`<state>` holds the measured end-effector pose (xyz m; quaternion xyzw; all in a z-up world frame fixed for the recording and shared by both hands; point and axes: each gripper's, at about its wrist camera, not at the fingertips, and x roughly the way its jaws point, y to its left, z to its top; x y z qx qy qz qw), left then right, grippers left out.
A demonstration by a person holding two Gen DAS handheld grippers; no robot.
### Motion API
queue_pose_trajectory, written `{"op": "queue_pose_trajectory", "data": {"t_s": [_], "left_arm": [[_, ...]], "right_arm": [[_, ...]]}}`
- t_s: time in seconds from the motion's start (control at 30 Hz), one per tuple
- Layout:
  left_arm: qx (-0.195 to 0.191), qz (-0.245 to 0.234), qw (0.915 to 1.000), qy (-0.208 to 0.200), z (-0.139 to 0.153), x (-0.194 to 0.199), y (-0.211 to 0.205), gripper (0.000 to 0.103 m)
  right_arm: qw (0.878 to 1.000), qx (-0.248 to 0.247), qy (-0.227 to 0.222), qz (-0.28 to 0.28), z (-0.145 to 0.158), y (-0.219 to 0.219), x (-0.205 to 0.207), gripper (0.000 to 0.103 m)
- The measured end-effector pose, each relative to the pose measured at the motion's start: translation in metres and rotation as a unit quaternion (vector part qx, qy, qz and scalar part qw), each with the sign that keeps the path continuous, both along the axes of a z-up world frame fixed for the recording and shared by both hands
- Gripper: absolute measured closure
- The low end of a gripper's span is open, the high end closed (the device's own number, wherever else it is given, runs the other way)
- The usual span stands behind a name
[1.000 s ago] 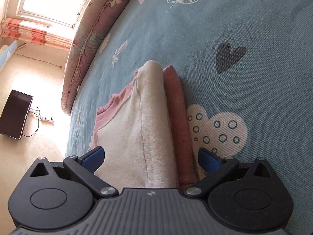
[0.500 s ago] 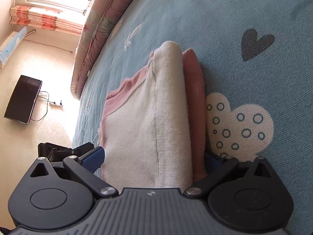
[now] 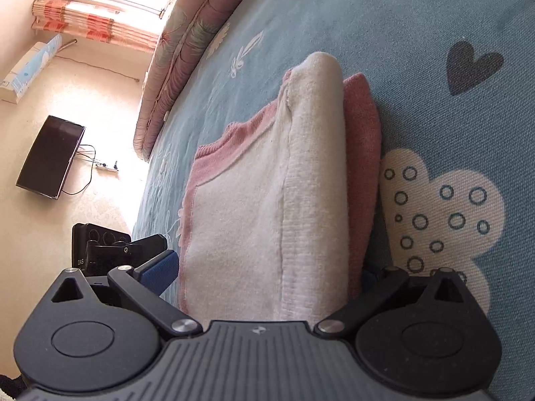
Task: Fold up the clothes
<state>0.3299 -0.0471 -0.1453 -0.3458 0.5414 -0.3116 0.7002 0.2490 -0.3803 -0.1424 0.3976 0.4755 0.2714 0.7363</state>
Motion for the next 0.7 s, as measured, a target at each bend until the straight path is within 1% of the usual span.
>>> {"op": "queue_pose_trajectory", "data": {"t_s": [0.1, 0.17, 0.2, 0.23, 0.33, 0.4, 0.5, 0.6, 0.7], "left_arm": [[-0.003, 0.014, 0.9997, 0.019, 0.000, 0.011, -0.009, 0.002], [0.007, 0.003, 0.9999, 0.011, 0.007, 0.010, -0.014, 0.002], [0.011, -0.003, 0.9999, 0.007, 0.011, 0.009, -0.017, 0.002], [-0.001, -0.002, 1.0000, 0.003, 0.014, 0.008, -0.015, 0.002], [-0.043, 0.004, 0.9991, -0.002, 0.024, 0.008, -0.012, 0.002], [-0.052, -0.002, 0.9985, -0.014, 0.033, 0.007, -0.016, 0.002], [-0.010, -0.021, 0.9993, -0.031, 0.036, 0.007, -0.023, 0.002], [0.016, -0.014, 0.9997, -0.009, 0.020, 0.002, -0.014, 0.002], [0.001, -0.006, 1.0000, -0.004, 0.005, -0.010, -0.004, 0.003]], "right_arm": [[1.000, 0.014, 0.011, -0.015, -0.001, 0.001, 0.010, 0.000], [1.000, 0.011, 0.016, -0.018, 0.002, 0.004, 0.013, 0.000], [1.000, 0.008, 0.011, -0.015, 0.005, 0.005, 0.012, 0.000], [1.000, 0.004, 0.002, -0.009, 0.010, 0.007, 0.011, 0.000], [1.000, 0.018, -0.017, -0.001, 0.024, 0.007, 0.010, 0.000], [1.000, 0.023, -0.021, 0.002, 0.030, 0.008, 0.012, 0.000], [1.000, 0.000, -0.020, 0.010, 0.032, 0.013, 0.015, 0.000], [1.000, -0.005, -0.007, 0.006, 0.021, 0.008, 0.011, 0.000], [1.000, -0.014, 0.018, 0.006, 0.005, 0.004, 0.003, 0.000]]}}
